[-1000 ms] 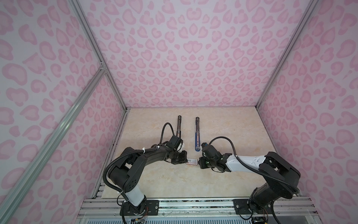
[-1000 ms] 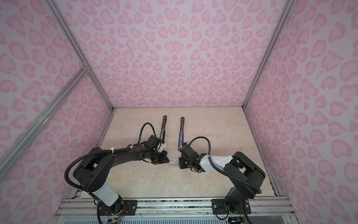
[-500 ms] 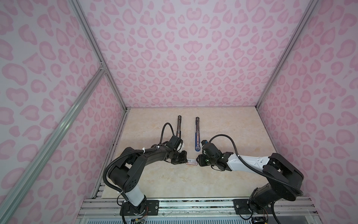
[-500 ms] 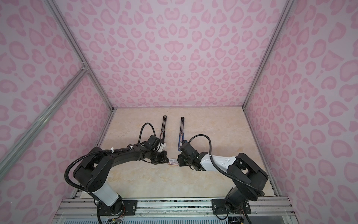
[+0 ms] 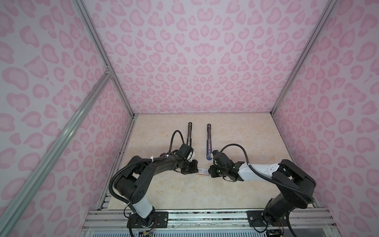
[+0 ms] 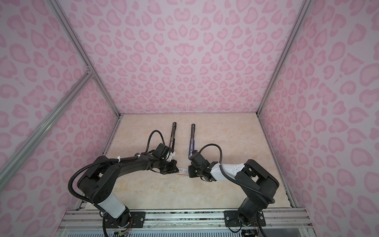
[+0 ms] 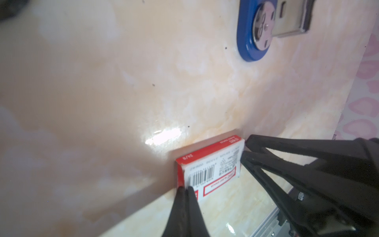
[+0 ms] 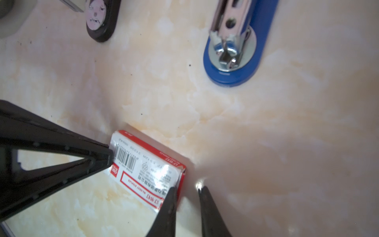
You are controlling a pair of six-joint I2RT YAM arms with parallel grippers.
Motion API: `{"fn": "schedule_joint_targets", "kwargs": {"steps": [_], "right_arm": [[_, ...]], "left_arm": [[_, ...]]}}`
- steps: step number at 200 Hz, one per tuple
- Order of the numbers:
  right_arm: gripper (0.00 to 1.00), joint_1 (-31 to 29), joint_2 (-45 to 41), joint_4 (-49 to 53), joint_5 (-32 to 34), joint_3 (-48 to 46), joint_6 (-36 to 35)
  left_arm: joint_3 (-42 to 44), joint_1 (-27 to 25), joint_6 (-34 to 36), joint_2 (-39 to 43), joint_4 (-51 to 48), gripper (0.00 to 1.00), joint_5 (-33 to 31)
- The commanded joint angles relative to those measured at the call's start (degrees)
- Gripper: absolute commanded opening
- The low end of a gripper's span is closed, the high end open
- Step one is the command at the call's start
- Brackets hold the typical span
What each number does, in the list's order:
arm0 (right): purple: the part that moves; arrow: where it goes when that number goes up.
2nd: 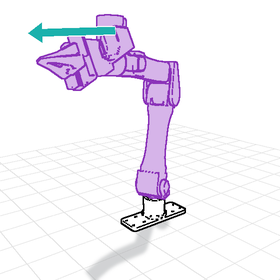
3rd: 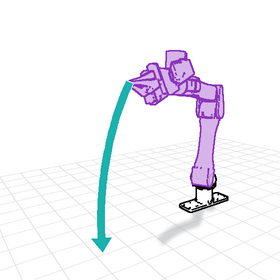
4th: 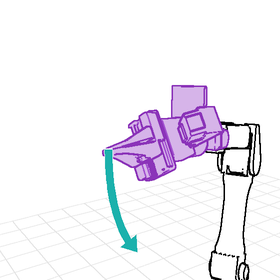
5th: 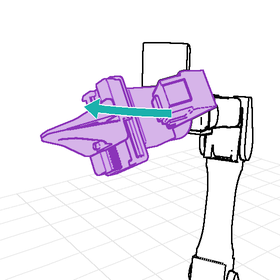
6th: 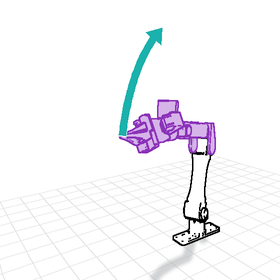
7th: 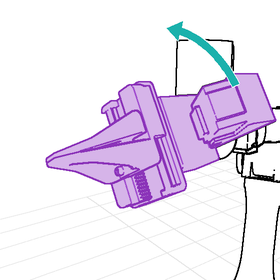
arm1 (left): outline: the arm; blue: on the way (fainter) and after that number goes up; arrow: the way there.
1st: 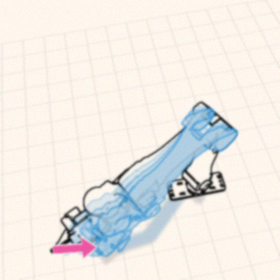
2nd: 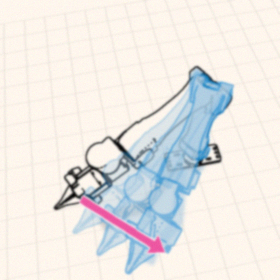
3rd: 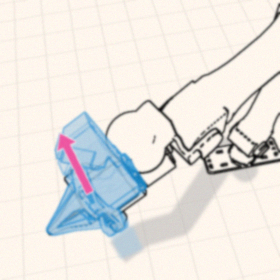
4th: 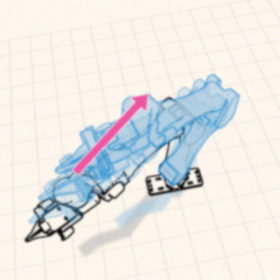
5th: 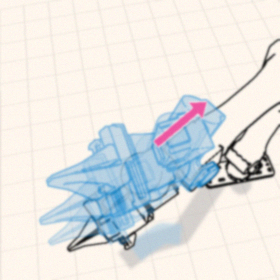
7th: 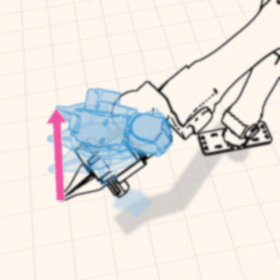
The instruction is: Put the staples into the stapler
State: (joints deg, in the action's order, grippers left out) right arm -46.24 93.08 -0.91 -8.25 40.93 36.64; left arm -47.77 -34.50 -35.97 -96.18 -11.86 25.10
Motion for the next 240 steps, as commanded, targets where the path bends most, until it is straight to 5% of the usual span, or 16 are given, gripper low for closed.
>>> {"fn": "schedule_joint_targets", "kwargs": {"steps": [1,46,139,240], "right_arm": [[0.22,-0.1,0.3,5.0,4.2,0.1,-1.5],[0.22,-0.1,-0.5,9.3,7.7,1.2,-3.1],[0.37,-1.0,-1.1,5.4,2.7,3.4,-1.8],[0.22,-1.1,2.0,8.5,6.3,1.9,-2.9]], "left_arm": [[0.1,0.1,-0.1,0.5,1.2,0.03,0.2],[0.1,0.1,-0.1,0.3,1.2,0.03,0.3],[0.0,0.1,-0.1,-0.1,1.3,0.03,0.8],[0.0,0.2,0.2,-0.1,0.9,0.03,0.5]]}}
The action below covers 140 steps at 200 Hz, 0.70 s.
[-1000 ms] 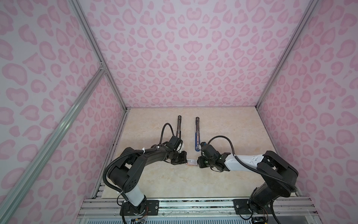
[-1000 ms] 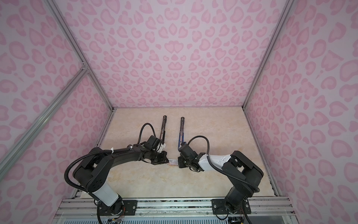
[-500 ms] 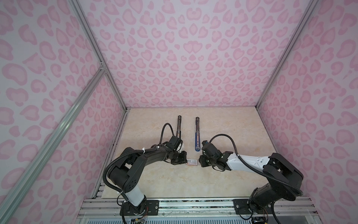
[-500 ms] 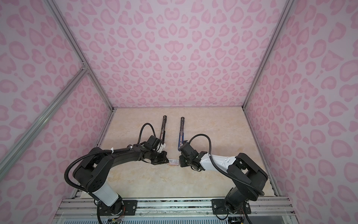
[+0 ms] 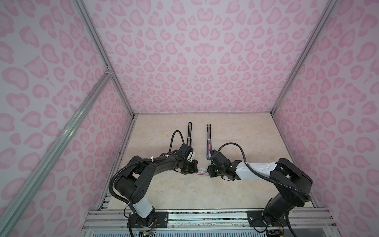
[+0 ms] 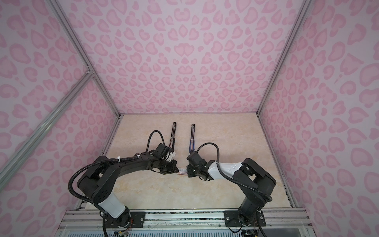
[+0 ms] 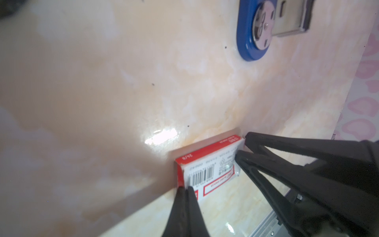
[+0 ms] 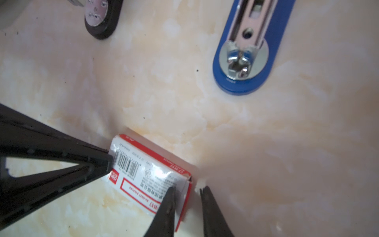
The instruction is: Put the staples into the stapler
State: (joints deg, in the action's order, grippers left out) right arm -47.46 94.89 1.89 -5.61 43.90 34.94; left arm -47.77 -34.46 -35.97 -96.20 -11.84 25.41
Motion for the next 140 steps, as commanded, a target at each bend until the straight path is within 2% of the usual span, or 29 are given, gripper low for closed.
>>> {"fn": "schedule_joint_targets", "kwargs": {"steps": [1,46,97,105,120,140], "right_arm": [[0.22,0.1,0.2,5.8,3.7,-1.0,-1.2],[0.2,0.1,-1.0,7.5,5.5,-2.1,-1.8],[0.19,0.1,-1.1,5.6,3.8,-2.3,-1.2],[0.19,0.1,-1.2,5.1,3.4,-2.4,-0.9],[0.2,0.1,-1.3,4.6,3.1,-2.4,-0.6],[0.2,0.1,-1.4,4.3,3.0,-2.2,-0.5]], "left_arm": [[0.0,0.2,0.2,-0.1,0.9,0.03,0.2],[0.3,0.4,0.1,0.1,0.8,0.03,0.0],[0.2,0.4,0.5,0.2,0.9,0.03,0.5],[0.3,0.3,0.6,0.5,1.2,0.08,0.8],[0.7,0.3,0.6,1.5,2.1,0.23,1.3],[0.5,0.1,0.9,1.3,2.9,0.3,3.5]]}}
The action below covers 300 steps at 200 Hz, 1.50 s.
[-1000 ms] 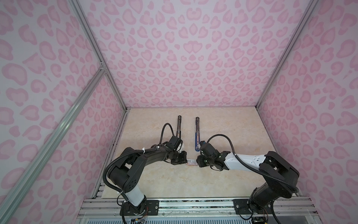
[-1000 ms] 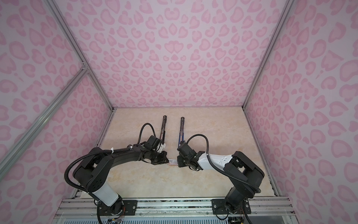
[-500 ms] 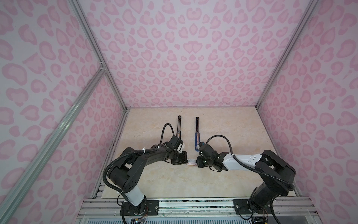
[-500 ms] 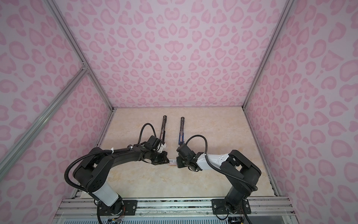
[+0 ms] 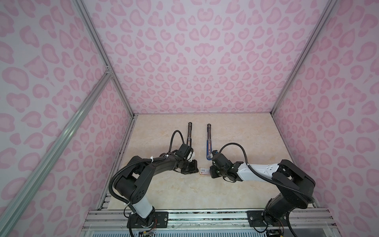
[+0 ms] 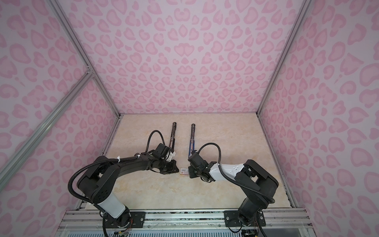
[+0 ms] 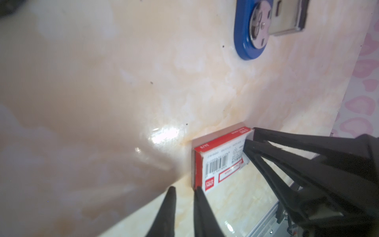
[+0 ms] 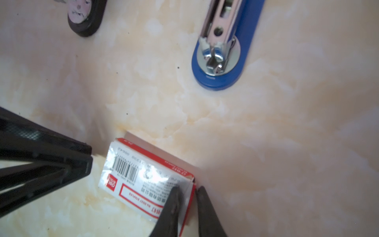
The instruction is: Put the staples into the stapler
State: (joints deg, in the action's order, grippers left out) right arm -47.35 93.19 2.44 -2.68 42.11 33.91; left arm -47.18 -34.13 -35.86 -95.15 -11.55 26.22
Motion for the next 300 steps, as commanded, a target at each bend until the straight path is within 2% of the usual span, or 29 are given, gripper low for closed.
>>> {"fn": "schedule_joint_targets", "kwargs": {"steps": [1,25,65,81,109,178,242,300], "right_arm": [[0.2,0.0,0.3,3.8,0.0,-0.4,0.5],[0.2,0.0,0.4,3.5,-0.1,-0.2,0.5],[0.2,-0.1,0.8,2.6,-0.5,-0.3,0.7],[0.2,0.0,1.0,2.2,-0.9,-0.4,0.8],[0.2,0.0,0.6,2.1,-1.2,-0.4,0.8],[0.29,1.4,-3.3,4.8,0.5,-1.8,0.1],[0.19,1.6,-2.9,5.3,0.6,-2.3,0.1],[0.16,2.4,-4.5,4.6,0.4,-4.5,0.4]], "left_arm": [[-0.1,-0.2,0.9,0.1,2.7,0.31,2.8],[-1.7,-1.0,1.4,-2.0,2.1,0.34,3.9],[-3.8,-1.6,1.7,-5.4,1.5,0.33,5.1],[-4.4,-1.6,1.6,-6.3,1.4,0.25,5.1],[-5.5,-1.6,1.6,-8.1,0.5,0.03,5.2],[-5.4,-1.5,1.7,-7.3,-0.3,0.03,4.0],[-5.5,-1.5,1.8,-7.3,-0.6,0.03,3.7],[-5.3,-1.4,1.6,-7.2,-0.7,0.03,3.3]]}}
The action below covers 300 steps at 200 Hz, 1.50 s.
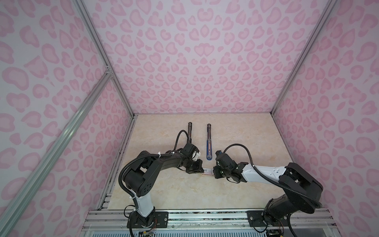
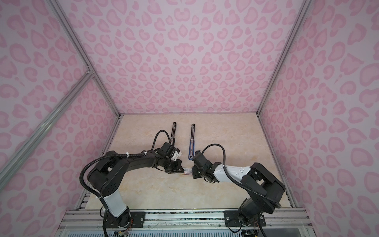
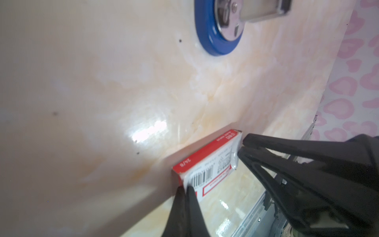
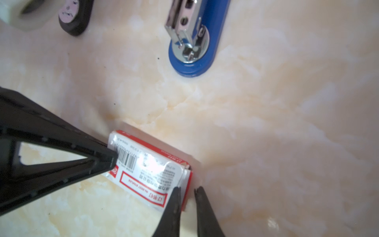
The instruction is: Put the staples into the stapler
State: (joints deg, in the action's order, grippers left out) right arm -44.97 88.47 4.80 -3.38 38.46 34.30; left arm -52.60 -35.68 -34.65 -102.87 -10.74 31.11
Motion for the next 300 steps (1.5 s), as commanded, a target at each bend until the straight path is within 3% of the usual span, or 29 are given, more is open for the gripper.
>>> {"fn": "schedule_joint_targets", "kwargs": {"steps": [1,44,96,136,169,217,249,279,300], "right_arm": [[0.16,0.1,0.3,2.3,1.2,-0.8,0.0],[0.16,0.2,-0.4,2.6,1.5,-1.4,0.2],[0.36,0.0,-2.9,2.2,0.0,0.2,0.2],[0.45,-1.5,-0.7,2.3,-0.2,3.0,-0.4],[0.44,-1.9,2.1,2.2,0.3,4.5,-0.1],[0.25,-1.4,2.2,3.3,1.1,3.7,0.0],[0.19,-0.2,-0.2,3.5,1.2,1.7,0.2],[0.18,0.3,-1.0,3.1,0.9,0.7,0.3],[0.23,0.3,-1.2,1.7,-0.3,0.8,0.9]], "left_arm": [[0.1,0.2,0.4,0.5,-1.5,0.03,-1.6],[0.2,0.2,0.4,0.8,-1.6,0.03,-1.8],[0.3,0.1,0.4,0.8,-1.6,0.03,-1.7],[0.3,0.1,0.3,0.8,-1.5,0.03,-1.7],[0.5,0.1,0.3,1.0,-1.5,0.03,-1.7],[0.6,0.1,0.5,1.4,-1.7,0.03,-1.9],[0.5,0.1,0.5,1.4,-1.7,0.03,-1.9],[0.5,0.1,0.5,1.5,-1.8,0.03,-2.0],[0.5,0.1,0.6,1.5,-1.8,0.03,-1.8]]}}
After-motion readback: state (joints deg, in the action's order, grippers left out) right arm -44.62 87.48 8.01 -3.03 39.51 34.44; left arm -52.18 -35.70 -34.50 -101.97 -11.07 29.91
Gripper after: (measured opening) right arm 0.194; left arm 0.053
